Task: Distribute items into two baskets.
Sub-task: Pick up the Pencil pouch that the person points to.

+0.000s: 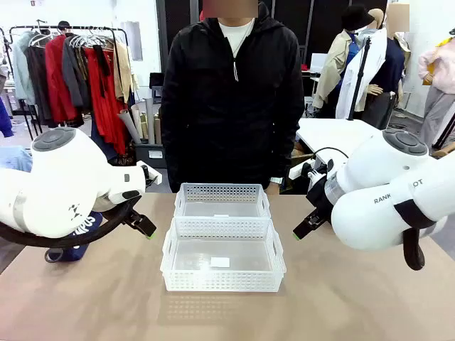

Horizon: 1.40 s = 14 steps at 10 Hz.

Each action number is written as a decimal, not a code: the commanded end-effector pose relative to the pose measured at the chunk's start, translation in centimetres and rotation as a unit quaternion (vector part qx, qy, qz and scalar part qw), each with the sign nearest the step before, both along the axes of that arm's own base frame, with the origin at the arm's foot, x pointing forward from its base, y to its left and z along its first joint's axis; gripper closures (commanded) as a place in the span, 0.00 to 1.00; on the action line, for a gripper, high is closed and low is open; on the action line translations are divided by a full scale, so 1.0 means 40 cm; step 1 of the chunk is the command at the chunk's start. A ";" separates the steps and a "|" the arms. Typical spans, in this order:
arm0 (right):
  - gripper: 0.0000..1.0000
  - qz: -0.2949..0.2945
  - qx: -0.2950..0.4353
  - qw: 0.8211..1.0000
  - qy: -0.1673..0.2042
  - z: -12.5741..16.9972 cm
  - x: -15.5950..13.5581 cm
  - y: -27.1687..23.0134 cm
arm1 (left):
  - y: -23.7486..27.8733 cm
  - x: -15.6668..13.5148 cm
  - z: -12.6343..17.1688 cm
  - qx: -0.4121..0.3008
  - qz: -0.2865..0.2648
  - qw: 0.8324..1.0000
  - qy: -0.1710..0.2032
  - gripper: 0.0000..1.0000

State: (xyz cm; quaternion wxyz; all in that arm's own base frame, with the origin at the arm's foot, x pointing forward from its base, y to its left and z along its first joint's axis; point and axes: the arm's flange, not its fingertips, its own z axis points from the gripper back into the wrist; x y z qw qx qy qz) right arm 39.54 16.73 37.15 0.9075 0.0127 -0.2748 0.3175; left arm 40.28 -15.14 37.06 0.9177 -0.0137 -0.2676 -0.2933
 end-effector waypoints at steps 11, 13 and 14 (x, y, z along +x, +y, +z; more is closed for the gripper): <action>0.00 0.000 0.000 1.000 0.000 0.000 0.000 0.000 | 0.000 0.000 0.000 0.000 0.000 1.000 0.000 0.00; 0.00 0.018 0.028 0.999 0.013 0.005 0.009 -0.017 | 0.012 -0.001 0.016 0.002 0.008 1.000 -0.008 0.00; 0.00 0.013 0.037 0.999 0.015 0.020 0.010 -0.042 | 0.023 -0.002 0.036 -0.006 0.020 1.000 -0.012 0.00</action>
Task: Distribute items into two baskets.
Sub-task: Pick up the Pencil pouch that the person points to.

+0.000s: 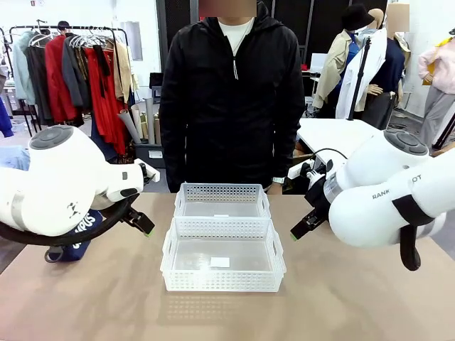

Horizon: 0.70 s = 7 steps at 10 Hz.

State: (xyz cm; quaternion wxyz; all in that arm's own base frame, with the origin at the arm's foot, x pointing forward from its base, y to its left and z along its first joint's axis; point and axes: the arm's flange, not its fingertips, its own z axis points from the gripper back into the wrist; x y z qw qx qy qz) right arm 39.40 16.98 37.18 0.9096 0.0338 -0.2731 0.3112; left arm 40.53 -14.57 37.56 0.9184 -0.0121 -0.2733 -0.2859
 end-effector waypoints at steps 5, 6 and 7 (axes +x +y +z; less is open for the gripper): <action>0.00 0.012 0.051 0.999 0.015 0.098 0.024 -0.159 | 0.067 -0.020 0.141 -0.032 0.015 0.999 -0.018 0.00; 0.00 0.008 0.068 0.998 0.009 0.134 0.022 -0.216 | 0.106 -0.027 0.191 -0.030 0.025 0.999 -0.025 0.00; 0.00 0.002 0.077 0.997 0.007 0.170 0.023 -0.268 | 0.151 -0.029 0.235 -0.030 0.034 0.999 -0.021 0.00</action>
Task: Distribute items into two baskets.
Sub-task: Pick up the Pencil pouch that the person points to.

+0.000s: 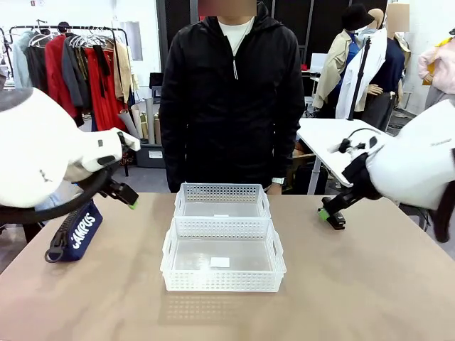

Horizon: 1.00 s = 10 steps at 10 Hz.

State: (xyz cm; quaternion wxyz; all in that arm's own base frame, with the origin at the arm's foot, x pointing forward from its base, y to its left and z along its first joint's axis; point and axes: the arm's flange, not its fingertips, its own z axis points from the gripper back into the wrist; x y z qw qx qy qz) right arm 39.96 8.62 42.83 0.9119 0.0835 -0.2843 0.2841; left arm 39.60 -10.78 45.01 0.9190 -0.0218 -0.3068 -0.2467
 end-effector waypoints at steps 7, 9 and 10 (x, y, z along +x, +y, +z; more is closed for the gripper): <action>0.00 0.036 0.117 0.992 0.016 0.178 0.006 -0.327 | 0.377 -0.079 0.220 -0.126 -0.056 0.990 0.026 0.00; 0.00 0.040 0.160 0.986 0.007 0.169 -0.033 -0.435 | 0.450 -0.130 0.252 -0.140 -0.063 0.988 0.018 0.00; 0.00 0.031 0.175 0.984 0.001 0.158 -0.059 -0.486 | 0.476 -0.156 0.261 -0.151 -0.060 0.987 0.004 0.00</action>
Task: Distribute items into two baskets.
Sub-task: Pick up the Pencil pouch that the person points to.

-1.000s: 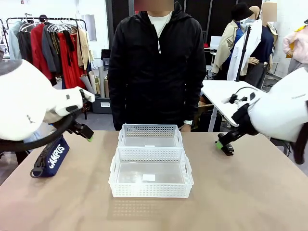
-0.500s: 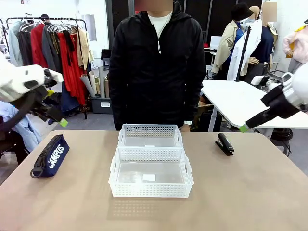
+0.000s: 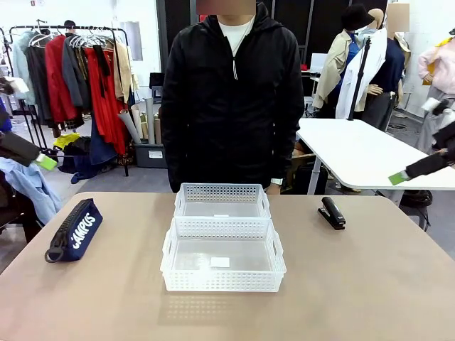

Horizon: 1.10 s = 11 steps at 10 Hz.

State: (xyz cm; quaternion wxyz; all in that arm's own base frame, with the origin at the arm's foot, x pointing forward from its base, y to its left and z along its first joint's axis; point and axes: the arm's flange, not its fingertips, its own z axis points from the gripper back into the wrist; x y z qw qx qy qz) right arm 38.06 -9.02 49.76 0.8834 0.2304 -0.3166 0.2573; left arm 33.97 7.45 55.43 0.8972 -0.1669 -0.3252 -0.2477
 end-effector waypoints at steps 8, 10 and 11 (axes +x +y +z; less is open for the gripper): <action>0.00 0.025 0.115 0.991 -0.062 -0.001 -0.082 -0.170 | 0.154 -0.047 -0.034 -0.082 -0.009 0.997 -0.009 0.00; 0.00 0.030 0.115 0.991 -0.065 0.012 -0.085 -0.162 | 0.161 -0.053 -0.031 -0.086 -0.010 0.996 -0.018 0.00; 0.00 0.032 0.116 0.991 -0.067 0.021 -0.090 -0.155 | 0.161 -0.050 -0.032 -0.087 -0.008 0.996 -0.018 0.00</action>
